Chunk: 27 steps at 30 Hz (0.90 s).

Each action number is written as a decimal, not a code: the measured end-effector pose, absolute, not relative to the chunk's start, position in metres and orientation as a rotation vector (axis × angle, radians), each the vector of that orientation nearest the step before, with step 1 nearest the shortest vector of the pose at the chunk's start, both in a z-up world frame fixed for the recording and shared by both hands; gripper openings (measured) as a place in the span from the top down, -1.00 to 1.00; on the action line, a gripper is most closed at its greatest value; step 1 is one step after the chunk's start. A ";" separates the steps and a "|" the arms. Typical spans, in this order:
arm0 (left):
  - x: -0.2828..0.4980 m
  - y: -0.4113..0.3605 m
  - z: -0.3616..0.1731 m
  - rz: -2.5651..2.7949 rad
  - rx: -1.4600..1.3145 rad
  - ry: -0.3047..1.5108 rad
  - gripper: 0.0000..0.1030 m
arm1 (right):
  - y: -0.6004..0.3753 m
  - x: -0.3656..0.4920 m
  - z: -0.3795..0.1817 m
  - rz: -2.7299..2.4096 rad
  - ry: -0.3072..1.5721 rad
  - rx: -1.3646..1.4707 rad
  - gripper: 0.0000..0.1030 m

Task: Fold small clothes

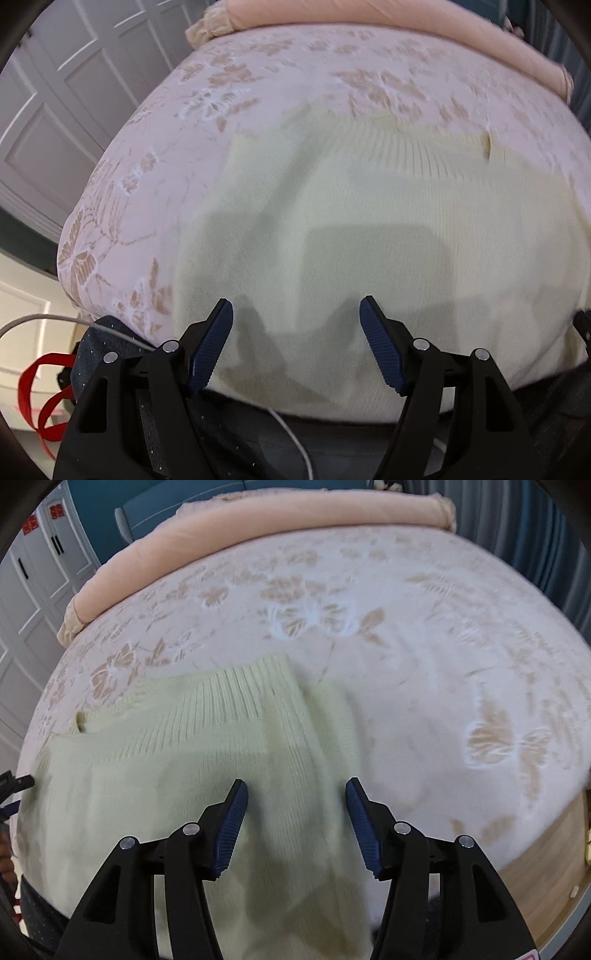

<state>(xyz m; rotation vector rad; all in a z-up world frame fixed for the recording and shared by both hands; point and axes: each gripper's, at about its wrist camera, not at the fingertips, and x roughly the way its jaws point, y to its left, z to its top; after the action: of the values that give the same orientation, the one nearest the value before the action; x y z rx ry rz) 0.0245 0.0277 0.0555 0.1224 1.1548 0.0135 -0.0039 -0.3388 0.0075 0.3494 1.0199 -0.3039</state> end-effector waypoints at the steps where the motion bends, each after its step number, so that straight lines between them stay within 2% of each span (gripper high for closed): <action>1: 0.029 0.030 0.059 0.019 0.109 1.145 -0.35 | -0.339 0.000 0.009 -0.278 0.998 0.371 0.70; 2: 0.034 0.032 0.061 0.026 0.098 1.140 -0.37 | -0.337 0.000 0.012 -0.247 0.988 0.384 0.86; 6: 0.070 0.053 0.065 0.053 0.011 1.133 -0.67 | -0.328 -0.013 0.073 -0.217 0.769 0.375 0.88; 8: 0.089 0.062 0.061 0.071 -0.027 1.144 -0.70 | -0.328 -0.016 0.087 -0.245 0.720 0.338 0.88; 12: 0.125 0.079 0.043 0.076 -0.134 1.186 -0.69 | -0.353 0.013 -0.004 -0.325 1.056 0.369 0.85; 14: 0.138 0.081 0.034 0.034 -0.197 1.201 -0.52 | -0.352 0.005 0.004 -0.333 1.002 0.413 0.84; 15: 0.142 0.078 0.031 0.022 -0.207 1.215 -0.19 | -0.350 0.003 0.010 -0.343 0.995 0.405 0.79; 17: 0.147 0.072 0.033 -0.006 -0.202 1.213 0.31 | -0.338 -0.007 0.036 -0.368 0.938 0.359 0.74; 18: 0.147 0.070 0.038 -0.018 -0.204 1.202 0.63 | -0.332 -0.011 0.044 -0.362 0.922 0.342 0.69; 19: 0.145 0.070 0.047 -0.019 -0.204 1.175 0.81 | -0.327 -0.015 0.053 -0.337 0.912 0.319 0.67; 23: 0.140 0.068 0.078 -0.043 -0.232 1.084 0.81 | -0.282 -0.028 0.064 -0.186 0.930 0.264 0.66; 27: 0.159 0.064 0.028 0.043 -0.130 1.188 0.77 | -0.205 -0.028 0.040 0.044 1.028 0.234 0.66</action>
<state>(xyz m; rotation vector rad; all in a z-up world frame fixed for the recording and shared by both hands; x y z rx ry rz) 0.1588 0.0643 0.0281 -0.1300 1.1884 0.0432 -0.0277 -0.2050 0.0401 0.2343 1.0284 0.0443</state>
